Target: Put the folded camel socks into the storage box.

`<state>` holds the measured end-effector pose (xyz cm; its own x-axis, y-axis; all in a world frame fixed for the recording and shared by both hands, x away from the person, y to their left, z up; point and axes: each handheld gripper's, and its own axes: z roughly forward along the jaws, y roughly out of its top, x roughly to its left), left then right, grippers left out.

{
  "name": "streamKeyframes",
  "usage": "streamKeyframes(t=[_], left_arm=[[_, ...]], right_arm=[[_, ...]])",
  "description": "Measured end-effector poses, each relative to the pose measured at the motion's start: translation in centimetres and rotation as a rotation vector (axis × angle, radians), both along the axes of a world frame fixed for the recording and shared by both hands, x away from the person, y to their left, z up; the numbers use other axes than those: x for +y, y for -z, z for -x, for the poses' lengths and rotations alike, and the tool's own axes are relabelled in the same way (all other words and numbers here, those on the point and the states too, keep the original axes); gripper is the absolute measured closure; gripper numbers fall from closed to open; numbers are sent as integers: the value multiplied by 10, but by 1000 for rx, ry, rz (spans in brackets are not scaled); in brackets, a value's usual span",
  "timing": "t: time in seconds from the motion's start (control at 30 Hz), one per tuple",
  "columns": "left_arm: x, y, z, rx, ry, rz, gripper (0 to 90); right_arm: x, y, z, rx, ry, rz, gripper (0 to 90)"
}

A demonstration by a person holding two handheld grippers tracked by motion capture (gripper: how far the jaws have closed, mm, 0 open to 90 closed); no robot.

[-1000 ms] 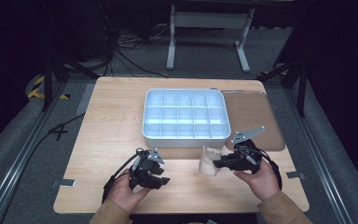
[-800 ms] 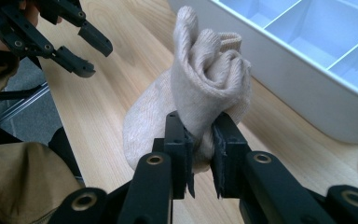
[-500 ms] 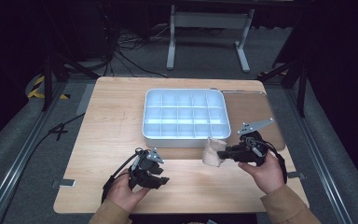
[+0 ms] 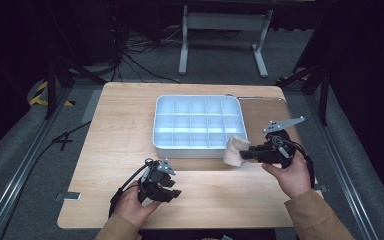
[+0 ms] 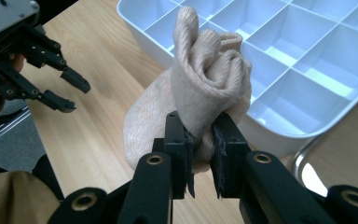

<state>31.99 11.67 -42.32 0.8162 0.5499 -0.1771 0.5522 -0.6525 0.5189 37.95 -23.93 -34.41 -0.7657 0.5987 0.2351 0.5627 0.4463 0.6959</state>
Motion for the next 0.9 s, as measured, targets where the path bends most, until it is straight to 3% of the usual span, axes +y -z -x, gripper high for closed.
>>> streamKeyframes(t=[0.63,0.9], left_arm=[[-1,4,0,18,0,1,586],[-1,4,0,17,6,-6,586]], right_arm=[[-23,-7,-33,-8,127,60,784],[-19,0,-50,3,151,127,783]])
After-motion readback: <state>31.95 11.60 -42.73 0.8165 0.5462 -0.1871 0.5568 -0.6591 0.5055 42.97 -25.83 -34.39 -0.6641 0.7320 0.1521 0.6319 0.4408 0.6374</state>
